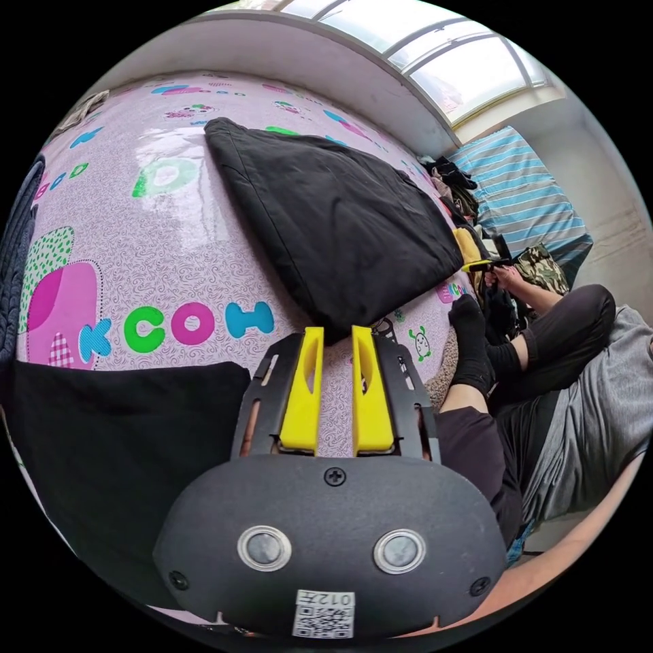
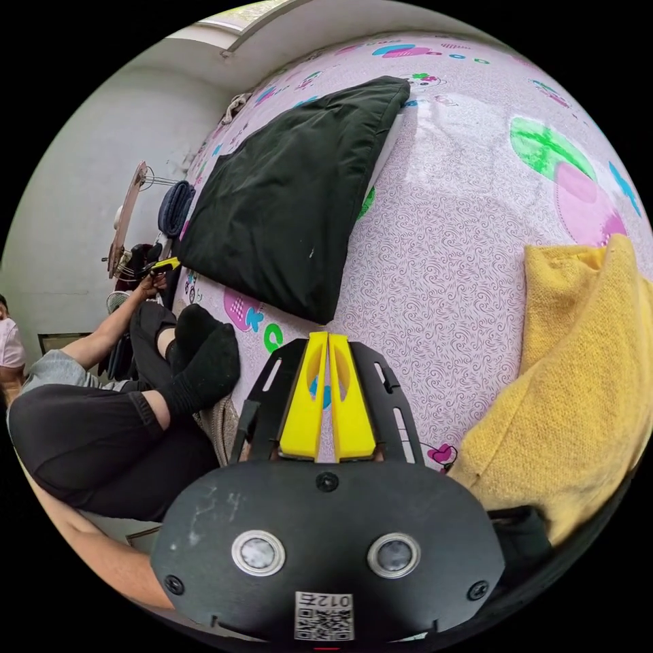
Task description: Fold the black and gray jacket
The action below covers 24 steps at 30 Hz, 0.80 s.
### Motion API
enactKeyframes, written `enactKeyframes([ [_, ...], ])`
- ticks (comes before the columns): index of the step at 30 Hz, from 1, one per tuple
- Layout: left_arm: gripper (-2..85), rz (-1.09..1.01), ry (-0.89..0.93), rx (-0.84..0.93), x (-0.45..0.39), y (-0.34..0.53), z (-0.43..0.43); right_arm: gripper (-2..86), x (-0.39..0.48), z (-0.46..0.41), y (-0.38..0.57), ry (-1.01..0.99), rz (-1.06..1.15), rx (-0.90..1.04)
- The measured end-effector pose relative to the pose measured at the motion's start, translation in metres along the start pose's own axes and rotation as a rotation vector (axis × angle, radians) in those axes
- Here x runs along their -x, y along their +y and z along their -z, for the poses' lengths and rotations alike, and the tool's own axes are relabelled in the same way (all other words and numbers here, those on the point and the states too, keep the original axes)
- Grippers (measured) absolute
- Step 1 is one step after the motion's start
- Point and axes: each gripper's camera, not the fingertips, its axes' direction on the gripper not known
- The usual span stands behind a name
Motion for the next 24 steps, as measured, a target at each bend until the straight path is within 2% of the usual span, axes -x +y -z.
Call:
enactKeyframes([
  [6, 3.6, 0.021, 0.035, -0.004, 0.008, -0.004, 0.008, 0.7, 0.013, 0.027, 0.006, 0.004, 0.009, -0.048],
  [10, 3.5, 0.03, 0.043, -0.005, 0.009, -0.005, 0.01, 5.6, -0.003, 0.054, 0.026, 0.001, -0.041, -0.056],
  [16, 4.4, 0.039, 0.096, -0.001, 0.011, -0.01, 0.01, 6.8, -0.018, 0.105, 0.051, 0.006, -0.062, -0.17],
  [24, 3.8, 0.046, 0.059, 0.007, 0.002, -0.015, 0.008, 6.4, -0.045, 0.097, 0.063, -0.054, -0.013, -0.109],
])
